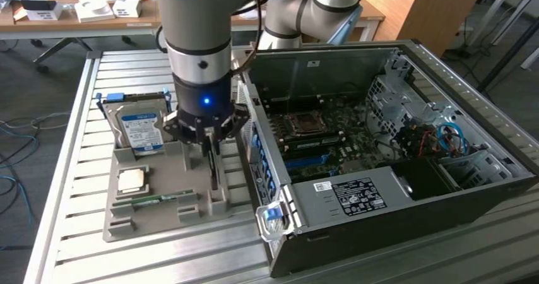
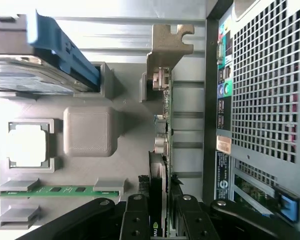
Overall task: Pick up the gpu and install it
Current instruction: 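Pick up the gpu and move the gpu toward the slot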
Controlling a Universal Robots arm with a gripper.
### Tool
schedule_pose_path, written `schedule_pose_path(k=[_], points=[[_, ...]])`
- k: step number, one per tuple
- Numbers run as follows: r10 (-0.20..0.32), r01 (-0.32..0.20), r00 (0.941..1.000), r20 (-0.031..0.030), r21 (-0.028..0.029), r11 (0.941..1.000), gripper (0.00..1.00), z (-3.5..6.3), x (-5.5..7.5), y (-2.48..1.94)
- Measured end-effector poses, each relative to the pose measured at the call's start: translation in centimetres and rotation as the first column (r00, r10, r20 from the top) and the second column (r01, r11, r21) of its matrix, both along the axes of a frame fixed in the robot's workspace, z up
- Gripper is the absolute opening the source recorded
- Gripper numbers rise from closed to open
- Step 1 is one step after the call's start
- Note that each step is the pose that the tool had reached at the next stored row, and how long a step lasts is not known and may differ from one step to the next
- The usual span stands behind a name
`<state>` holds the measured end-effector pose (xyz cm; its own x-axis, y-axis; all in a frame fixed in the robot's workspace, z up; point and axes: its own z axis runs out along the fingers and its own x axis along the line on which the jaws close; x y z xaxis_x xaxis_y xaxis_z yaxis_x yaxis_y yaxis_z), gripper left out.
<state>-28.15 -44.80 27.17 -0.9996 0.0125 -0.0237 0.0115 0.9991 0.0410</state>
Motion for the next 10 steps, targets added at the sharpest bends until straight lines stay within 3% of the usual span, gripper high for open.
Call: schedule_pose_path(k=[10], points=[[0.0,0.0,1.0,-0.0001,-0.0001,1.0,0.26,4.57,0.0,0.0]])
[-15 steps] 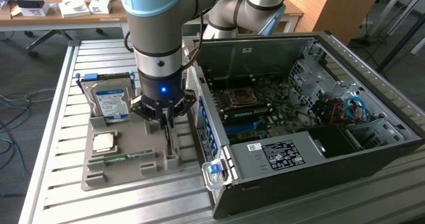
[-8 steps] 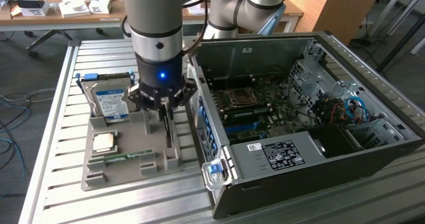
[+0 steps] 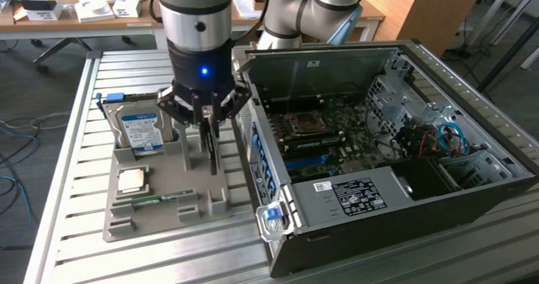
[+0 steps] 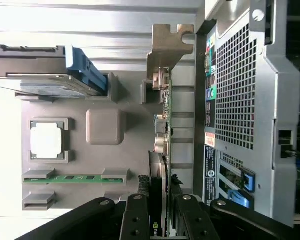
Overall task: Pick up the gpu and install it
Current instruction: 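Pick up the gpu and move the gpu toward the slot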
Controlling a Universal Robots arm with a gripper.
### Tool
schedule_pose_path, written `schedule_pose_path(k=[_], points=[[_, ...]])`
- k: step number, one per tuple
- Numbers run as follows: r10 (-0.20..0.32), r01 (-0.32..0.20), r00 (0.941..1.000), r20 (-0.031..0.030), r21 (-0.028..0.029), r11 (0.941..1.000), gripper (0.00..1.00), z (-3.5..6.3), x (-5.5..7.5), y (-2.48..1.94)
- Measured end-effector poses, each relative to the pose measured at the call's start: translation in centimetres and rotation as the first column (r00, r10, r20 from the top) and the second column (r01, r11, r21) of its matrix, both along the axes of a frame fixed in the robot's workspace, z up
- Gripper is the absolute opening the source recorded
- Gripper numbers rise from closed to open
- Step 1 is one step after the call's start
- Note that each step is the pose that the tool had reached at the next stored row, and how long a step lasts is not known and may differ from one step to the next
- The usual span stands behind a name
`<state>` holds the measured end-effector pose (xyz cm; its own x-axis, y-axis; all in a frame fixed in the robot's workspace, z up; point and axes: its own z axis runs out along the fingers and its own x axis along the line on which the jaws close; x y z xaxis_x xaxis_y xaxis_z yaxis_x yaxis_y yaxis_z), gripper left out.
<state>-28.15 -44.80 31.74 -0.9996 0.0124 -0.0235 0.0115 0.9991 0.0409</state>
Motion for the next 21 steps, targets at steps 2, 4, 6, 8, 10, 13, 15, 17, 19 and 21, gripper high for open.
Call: schedule_pose_path(k=[2,4,6,8,10,13,15,17,19,21], points=[[0.0,0.0,1.0,0.0,0.0,1.0,0.26,0.9,0.0,0.0],[0.0,0.0,1.0,0.0001,0.0001,1.0,0.26,1.79,0.0,0.0],[0.0,0.0,1.0,0.0,0.0,1.0,0.26,2.72,0.0,0.0],[0.0,0.0,1.0,0.0001,0.0,1.0,0.26,3.62,0.0,0.0],[0.0,0.0,1.0,0.0,0.0001,1.0,0.26,4.52,0.0,0.0],[0.0,0.0,1.0,0.0,0.0,1.0,0.26,5.91,0.0,0.0],[0.0,0.0,1.0,0.0001,0.0001,1.0,0.26,6.79,0.0,0.0],[0.0,0.0,1.0,0.0,0.0,1.0,0.26,7.6,0.0,0.0],[0.0,0.0,1.0,0.0,0.0,1.0,0.26,8.3,0.0,0.0],[0.0,0.0,1.0,0.0,0.0,1.0,0.26,8.89,0.0,0.0]])
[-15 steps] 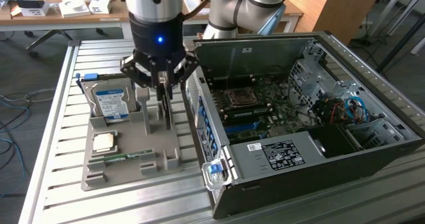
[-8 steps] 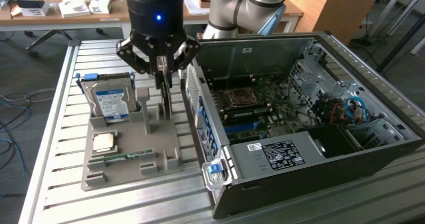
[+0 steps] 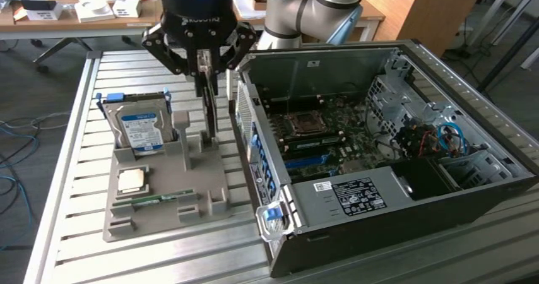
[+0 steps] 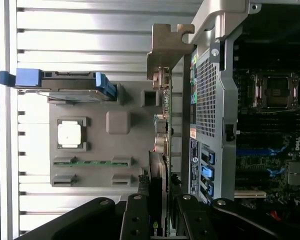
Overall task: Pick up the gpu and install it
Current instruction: 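Pick up the gpu and move the gpu toward the slot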
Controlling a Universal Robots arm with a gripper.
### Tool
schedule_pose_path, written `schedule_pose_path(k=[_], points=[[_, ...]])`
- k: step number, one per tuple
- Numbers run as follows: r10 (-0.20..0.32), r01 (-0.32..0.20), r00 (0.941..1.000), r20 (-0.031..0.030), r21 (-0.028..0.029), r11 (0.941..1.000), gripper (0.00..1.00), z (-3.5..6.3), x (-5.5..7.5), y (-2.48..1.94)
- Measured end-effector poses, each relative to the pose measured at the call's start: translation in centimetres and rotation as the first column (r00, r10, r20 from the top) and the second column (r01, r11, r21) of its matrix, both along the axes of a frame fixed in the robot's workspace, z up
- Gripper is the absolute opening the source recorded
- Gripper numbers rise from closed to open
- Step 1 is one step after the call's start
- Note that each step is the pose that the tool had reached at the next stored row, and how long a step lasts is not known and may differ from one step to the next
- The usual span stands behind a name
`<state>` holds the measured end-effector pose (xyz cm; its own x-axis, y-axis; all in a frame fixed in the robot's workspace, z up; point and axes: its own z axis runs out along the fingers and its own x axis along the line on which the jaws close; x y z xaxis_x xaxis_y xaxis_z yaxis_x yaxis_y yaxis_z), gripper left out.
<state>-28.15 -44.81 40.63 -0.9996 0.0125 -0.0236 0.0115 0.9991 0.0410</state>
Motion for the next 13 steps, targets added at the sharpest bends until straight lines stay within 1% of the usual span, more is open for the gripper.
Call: schedule_pose_path(k=[3,7,12,13], points=[[0.0,0.0,1.0,0.0001,0.0,1.0,0.26,0.86,0.0,0.0],[0.0,0.0,1.0,0.0,0.0,1.0,0.26,1.72,0.0,0.0],[0.0,0.0,1.0,0.0001,0.0001,1.0,0.26,2.61,0.0,0.0],[0.0,0.0,1.0,0.0001,0.0001,1.0,0.26,2.64,0.0,0.0]])
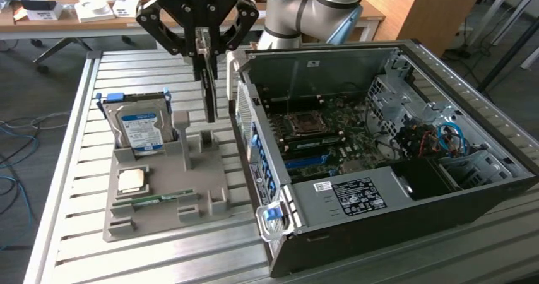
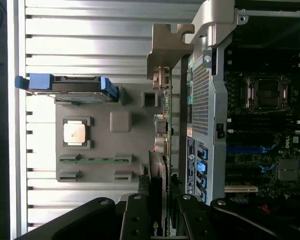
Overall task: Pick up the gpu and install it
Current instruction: 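Pick up the gpu and move the gpu toward the slot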
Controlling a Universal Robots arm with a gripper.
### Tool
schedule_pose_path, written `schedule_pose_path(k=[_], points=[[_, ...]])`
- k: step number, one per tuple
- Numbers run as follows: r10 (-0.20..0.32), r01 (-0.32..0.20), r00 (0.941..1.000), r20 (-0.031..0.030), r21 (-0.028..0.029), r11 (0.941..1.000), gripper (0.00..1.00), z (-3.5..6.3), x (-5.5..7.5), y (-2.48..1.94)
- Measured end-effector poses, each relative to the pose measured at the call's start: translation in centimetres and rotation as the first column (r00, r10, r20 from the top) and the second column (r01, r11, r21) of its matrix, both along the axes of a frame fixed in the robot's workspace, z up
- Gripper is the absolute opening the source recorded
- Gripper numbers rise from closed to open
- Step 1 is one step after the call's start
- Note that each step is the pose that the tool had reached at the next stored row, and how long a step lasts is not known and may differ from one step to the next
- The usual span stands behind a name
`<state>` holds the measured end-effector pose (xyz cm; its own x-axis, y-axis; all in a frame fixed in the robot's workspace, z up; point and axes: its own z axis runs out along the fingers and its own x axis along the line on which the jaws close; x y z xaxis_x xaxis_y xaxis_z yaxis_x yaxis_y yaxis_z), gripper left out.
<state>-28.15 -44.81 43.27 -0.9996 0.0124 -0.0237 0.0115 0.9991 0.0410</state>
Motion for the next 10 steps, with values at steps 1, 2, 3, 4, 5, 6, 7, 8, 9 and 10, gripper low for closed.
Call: schedule_pose_path(k=[1,2,3,4,5,6,7,8,9,10], points=[[0.0,0.0,1.0,0.0,0.0001,1.0,0.26,0.0,0.0,0.0],[0.0,0.0,1.0,0.0,0.0001,1.0,0.26,0.0,0.0,0.0],[0.0,0.0,1.0,0.0,0.0,1.0,0.26,0.0,0.0,0.0],[0.0,0.0,1.0,-0.0001,0.0,1.0,0.26,0.01,0.0,0.0],[0.0,0.0,1.0,-0.0003,-0.0001,1.0,0.26,0.02,0.2,0.0],[0.0,0.0,1.0,-0.0003,-0.0001,1.0,0.26,0.02,0.4,0.0],[0.0,0.0,1.0,-0.0002,0.0,1.0,0.26,0.01,0.6,0.0],[0.0,0.0,1.0,-0.0003,-0.0001,1.0,0.26,0.01,0.9,0.0],[0.0,0.0,1.0,-0.0003,0.0,1.0,0.26,0.01,1.3,0.0],[0.0,0.0,1.0,-0.0004,0.0,1.0,0.26,0.01,1.6,0.0]])
